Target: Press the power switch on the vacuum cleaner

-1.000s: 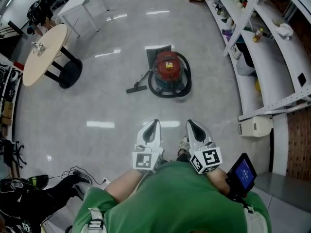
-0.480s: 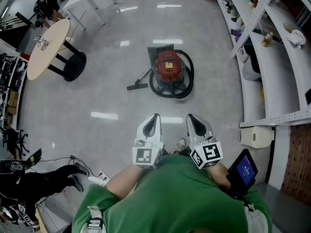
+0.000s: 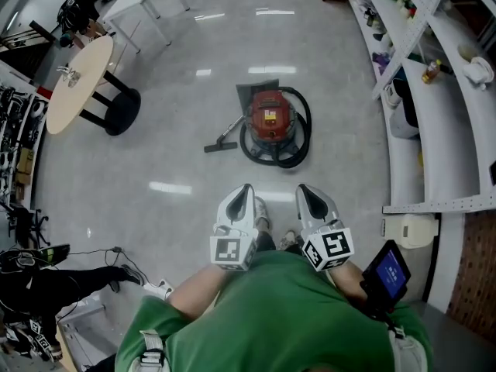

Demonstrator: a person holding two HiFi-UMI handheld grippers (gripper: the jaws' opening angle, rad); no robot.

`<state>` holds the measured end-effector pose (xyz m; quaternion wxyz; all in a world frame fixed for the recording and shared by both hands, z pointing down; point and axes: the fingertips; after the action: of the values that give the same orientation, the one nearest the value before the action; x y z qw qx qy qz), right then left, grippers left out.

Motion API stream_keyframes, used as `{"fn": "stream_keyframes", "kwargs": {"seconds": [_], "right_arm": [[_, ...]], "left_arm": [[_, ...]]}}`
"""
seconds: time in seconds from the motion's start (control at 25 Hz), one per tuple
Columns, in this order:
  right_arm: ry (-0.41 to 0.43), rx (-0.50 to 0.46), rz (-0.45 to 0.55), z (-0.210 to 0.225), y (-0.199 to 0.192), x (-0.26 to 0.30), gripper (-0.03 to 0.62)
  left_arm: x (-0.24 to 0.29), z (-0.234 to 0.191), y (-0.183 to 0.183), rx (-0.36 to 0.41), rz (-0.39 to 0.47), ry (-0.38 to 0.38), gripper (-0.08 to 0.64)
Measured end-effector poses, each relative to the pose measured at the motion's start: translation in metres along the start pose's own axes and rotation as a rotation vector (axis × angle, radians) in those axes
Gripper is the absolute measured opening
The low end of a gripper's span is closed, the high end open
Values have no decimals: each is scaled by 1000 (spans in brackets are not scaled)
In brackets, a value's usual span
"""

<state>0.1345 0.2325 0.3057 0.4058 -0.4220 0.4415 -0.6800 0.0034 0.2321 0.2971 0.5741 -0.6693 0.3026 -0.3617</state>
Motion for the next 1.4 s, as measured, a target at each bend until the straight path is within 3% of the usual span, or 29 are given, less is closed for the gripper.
{"fn": "stream_keyframes", "kwargs": {"seconds": [0.28, 1.0, 1.4], "right_arm": [[-20, -30, -20, 7, -8, 34, 2], [-91, -94, -61, -34, 5, 192, 2], [-95, -97, -77, -16, 8, 250, 2]], "left_arm": [[27, -26, -12, -18, 10, -21, 6], [98, -178, -16, -53, 12, -81, 6], [139, -207, -23, -62, -15, -77, 6]]}}
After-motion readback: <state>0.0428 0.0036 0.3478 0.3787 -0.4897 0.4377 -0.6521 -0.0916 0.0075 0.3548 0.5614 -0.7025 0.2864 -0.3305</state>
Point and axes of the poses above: the fingertips, and each gripper's own axes: x forward along the fingers, z to its right, y out of its top, and after that the axes turned 14 degrees about -y, right-handed
